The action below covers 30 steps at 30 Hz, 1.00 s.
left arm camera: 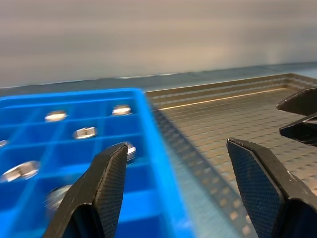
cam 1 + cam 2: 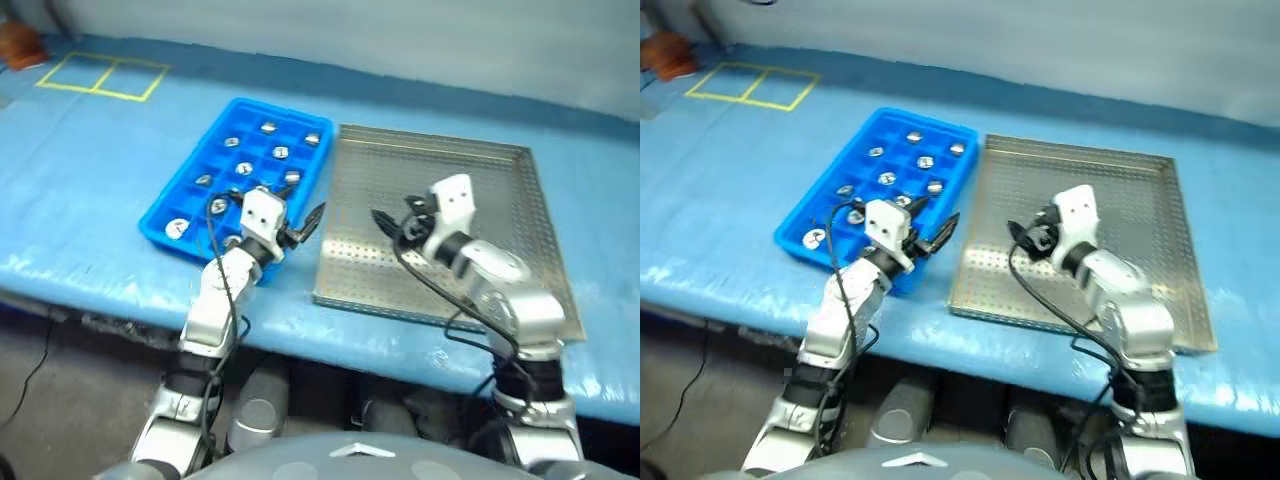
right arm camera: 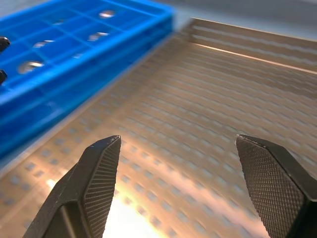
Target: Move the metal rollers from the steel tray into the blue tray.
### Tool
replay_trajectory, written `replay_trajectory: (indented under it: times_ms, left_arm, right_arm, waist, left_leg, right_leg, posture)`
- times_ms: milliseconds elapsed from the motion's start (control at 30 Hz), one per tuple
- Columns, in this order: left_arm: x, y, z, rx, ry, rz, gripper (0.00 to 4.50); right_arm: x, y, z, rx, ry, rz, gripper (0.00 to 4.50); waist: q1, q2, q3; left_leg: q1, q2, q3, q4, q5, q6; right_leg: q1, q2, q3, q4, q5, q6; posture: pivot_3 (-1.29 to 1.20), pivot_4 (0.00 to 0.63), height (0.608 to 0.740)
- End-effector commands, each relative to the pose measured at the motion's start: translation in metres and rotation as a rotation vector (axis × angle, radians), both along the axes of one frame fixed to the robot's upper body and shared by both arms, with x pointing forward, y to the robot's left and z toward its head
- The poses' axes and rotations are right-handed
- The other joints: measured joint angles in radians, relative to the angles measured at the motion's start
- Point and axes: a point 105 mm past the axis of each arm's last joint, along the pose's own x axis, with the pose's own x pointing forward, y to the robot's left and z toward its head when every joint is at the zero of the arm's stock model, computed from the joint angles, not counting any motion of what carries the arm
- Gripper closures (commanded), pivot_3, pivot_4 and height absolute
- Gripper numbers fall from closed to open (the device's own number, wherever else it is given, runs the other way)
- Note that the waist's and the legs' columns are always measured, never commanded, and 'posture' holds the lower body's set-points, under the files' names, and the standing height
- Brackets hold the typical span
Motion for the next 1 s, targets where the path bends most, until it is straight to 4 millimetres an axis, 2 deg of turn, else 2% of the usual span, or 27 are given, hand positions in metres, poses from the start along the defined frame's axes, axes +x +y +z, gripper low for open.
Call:
replay_trajectory:
  times_ms: [33,167,233,333,467,567,733,867,1000]
  left_arm:
    - [-0.002,-0.023,0.009,-0.027,-0.044,-0.1,1.0]
    - [-0.007,-0.033,0.006,-0.013,-0.051,-0.147,1.0]
    - [-0.009,-0.034,0.005,-0.003,-0.056,-0.151,1.0]
    - [-0.009,-0.027,0.005,-0.009,-0.06,-0.121,1.0]
    - [-0.009,-0.019,0.005,-0.007,-0.063,-0.079,1.0]
    - [-0.012,-0.014,0.004,-0.018,-0.061,-0.052,1.0]
    - [-0.015,-0.009,-0.002,-0.03,-0.047,-0.009,1.0]
    - [-0.016,-0.007,-0.004,-0.04,-0.04,0.005,1.0]
    - [-0.014,-0.007,-0.002,-0.045,-0.048,0.009,1.0]
  right_arm:
    - [-0.017,-0.012,0.012,0.015,-0.011,-0.053,0.6]
    - [-0.027,-0.016,-0.004,0.025,0.087,-0.072,0.6]
    - [-0.027,-0.011,-0.007,0.061,0.122,-0.051,0.6]
    - [-0.019,-0.004,-0.006,0.124,0.15,-0.029,0.6]
    - [-0.011,0.0,-0.01,0.125,0.216,0.002,0.6]
    - [-0.009,0.0,-0.018,0.083,0.313,0.042,0.6]
    - [-0.006,-0.014,-0.027,-0.034,0.406,0.043,0.6]
    - [-0.011,-0.018,-0.035,-0.098,0.515,0.122,0.6]
    - [-0.013,-0.028,-0.05,-0.243,0.634,0.189,0.6]
  waist:
    - [-0.087,0.0,0.0]
    - [-0.213,0.0,0.0]
    - [-0.247,0.0,0.0]
    - [-0.269,-0.002,0.001]
    - [-0.268,-0.004,0.004]
    - [-0.262,-0.004,0.004]
    - [-0.238,-0.004,0.004]
    - [-0.212,-0.004,0.004]
    - [-0.201,-0.004,0.004]
  left_leg:
    - [0.001,0.0,0.0,0.0,-0.001,0.002]
    - [0.005,0.0,0.005,-0.001,-0.006,0.01]
    - [0.007,0.001,0.005,0.0,-0.006,0.01]
    - [0.01,0.0,0.004,0.002,-0.004,0.012]
    - [0.024,-0.002,0.004,0.004,-0.001,0.018]
    - [0.024,-0.007,0.003,0.005,0.002,0.019]
    - [0.022,-0.011,0.005,0.004,0.002,0.019]
    - [0.021,-0.013,0.005,0.003,0.002,0.019]
    - [0.021,-0.014,0.006,0.004,0.002,0.019]
  right_leg:
    - [0.001,0.0,0.001,0.0,-0.001,0.001]
    - [0.002,0.0,0.006,0.001,-0.001,0.001]
    - [0.003,0.001,0.008,0.004,-0.002,0.001]
    - [0.004,0.003,0.01,0.012,-0.005,0.005]
    - [0.015,0.003,0.013,0.016,-0.007,0.001]
    - [0.015,0.001,0.016,0.016,-0.006,0.003]
    - [0.014,0.0,0.022,0.015,-0.004,0.006]
    - [0.013,-0.001,0.024,0.014,-0.005,0.009]
    - [0.014,-0.003,0.025,0.013,-0.005,0.01]
  posture:
    - [-0.13,0.15,0.74]
    - [-0.13,0.15,0.74]
    - [-0.11,0.15,0.74]
    - [-0.07,0.15,0.74]
    - [-0.01,0.15,0.74]
    - [0.02,0.15,0.74]
    - [0.06,0.15,0.74]
    - [0.06,0.15,0.74]
    - [0.06,0.15,0.74]
